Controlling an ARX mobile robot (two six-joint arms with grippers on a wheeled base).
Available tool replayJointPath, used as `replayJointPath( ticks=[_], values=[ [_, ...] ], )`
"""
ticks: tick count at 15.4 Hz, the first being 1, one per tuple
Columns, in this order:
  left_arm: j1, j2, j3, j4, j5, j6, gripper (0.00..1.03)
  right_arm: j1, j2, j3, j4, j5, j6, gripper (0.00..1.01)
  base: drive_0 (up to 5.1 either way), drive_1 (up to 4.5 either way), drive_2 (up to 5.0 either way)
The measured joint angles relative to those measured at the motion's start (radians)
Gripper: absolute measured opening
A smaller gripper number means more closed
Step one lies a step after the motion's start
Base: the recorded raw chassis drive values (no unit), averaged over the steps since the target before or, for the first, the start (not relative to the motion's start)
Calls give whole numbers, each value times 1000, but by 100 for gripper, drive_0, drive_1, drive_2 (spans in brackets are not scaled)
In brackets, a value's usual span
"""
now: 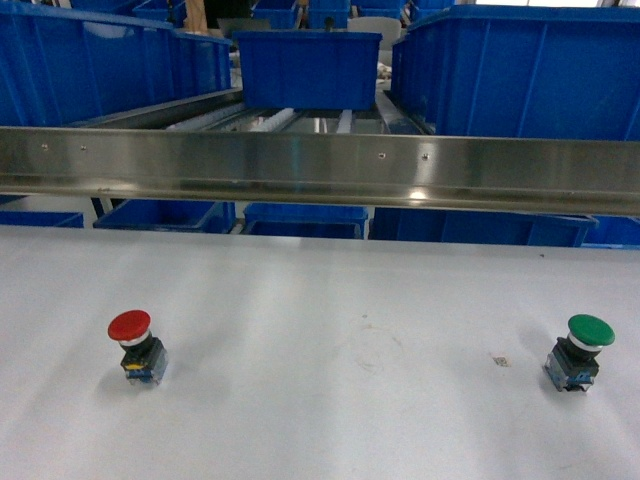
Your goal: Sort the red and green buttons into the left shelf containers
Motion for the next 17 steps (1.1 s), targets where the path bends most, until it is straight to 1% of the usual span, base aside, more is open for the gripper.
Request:
replayJointPath(
  ticks=[17],
  values=[
    [0, 0, 0, 0, 0, 0, 98, 0, 0, 0, 0, 0, 0, 98, 0, 0, 0]
  ],
)
